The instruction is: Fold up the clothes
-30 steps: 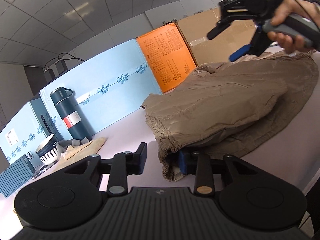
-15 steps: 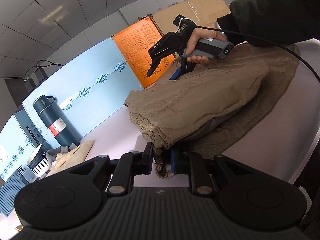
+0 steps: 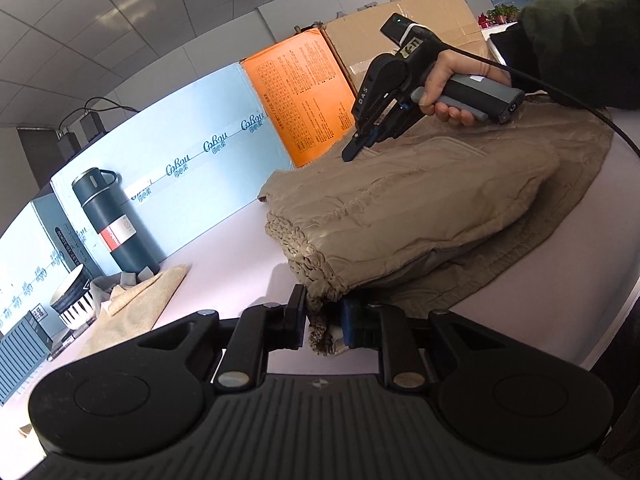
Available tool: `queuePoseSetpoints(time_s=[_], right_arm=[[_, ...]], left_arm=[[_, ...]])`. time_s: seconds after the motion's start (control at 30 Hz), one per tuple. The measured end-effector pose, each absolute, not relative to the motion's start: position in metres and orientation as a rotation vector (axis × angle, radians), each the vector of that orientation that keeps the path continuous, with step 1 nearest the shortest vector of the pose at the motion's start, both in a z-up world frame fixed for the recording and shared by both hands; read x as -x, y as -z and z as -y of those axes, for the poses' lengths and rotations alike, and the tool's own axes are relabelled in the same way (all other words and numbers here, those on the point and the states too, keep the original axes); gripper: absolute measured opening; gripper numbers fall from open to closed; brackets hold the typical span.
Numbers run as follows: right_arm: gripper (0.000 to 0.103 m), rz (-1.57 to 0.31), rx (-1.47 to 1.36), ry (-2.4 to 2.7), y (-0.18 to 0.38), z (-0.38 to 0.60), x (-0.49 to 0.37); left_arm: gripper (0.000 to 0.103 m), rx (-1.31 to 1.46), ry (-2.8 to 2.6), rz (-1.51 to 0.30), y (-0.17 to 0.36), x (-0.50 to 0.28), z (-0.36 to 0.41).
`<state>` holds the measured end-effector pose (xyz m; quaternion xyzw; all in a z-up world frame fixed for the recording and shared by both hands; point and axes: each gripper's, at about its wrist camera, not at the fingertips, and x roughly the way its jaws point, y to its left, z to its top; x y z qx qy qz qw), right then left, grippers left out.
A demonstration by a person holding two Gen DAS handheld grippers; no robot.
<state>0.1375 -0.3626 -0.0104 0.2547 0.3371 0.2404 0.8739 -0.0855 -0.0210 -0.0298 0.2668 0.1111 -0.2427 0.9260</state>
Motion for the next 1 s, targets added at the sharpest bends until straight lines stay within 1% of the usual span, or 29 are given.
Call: queuePoseSetpoints(time_s=[0.13,0.27,0.3,0.33,0.37,0.4,0.43,0.57,0.63,0.7,0.87,1.0], right_arm=[[0.003,-0.715,-0.492,-0.369,0.015,0.368,-0.131],[0.003,-0.693,-0.559,-0.375,0.029,0.375,-0.129],[0.003,-0.685,-0.577,-0.380,0.031,0.378,-0.128],[0.003,-0.678,-0.592,-0.384,0.033,0.380,-0.128],[0.003,-0.676,-0.597,-0.387,0.033,0.380,-0.128],[0.003,-0.673,-0.595,-0.388,0.033,0.380,-0.128],[0.003,-0.670,-0.592,-0.389,0.033,0.380,-0.127],[0.003,-0.663,-0.590,-0.391,0.032,0.379,-0.127],[0.004,-0.658,-0.598,-0.396,0.032,0.380,-0.126],[0.004,-0.649,-0.607,-0.400,0.032,0.381,-0.125],[0.004,-0.637,-0.611,-0.405,0.031,0.382,-0.124],[0.004,-0.615,-0.621,-0.398,0.030,0.384,-0.121]], left_arm=[[0.016,-0.532,0.489,-0.234,0.030,0.088,0.020],[0.017,-0.524,0.501,-0.236,0.028,0.092,0.016],[0.019,-0.518,0.512,-0.235,0.027,0.095,0.013],[0.025,-0.506,0.524,-0.235,0.026,0.098,0.009],[0.030,-0.482,0.539,-0.235,0.023,0.101,0.002],[0.038,-0.450,0.556,-0.236,0.020,0.104,-0.005],[0.044,-0.413,0.574,-0.239,0.017,0.106,-0.013],[0.044,-0.254,0.579,-0.258,-0.006,0.103,-0.038],[0.047,-0.206,0.524,-0.272,-0.018,0.090,-0.039],[0.052,-0.200,0.433,-0.306,-0.029,0.068,-0.030],[0.051,-0.235,0.325,-0.441,-0.042,0.000,0.010],[0.051,-0.242,0.393,-0.484,-0.042,-0.032,0.038]])
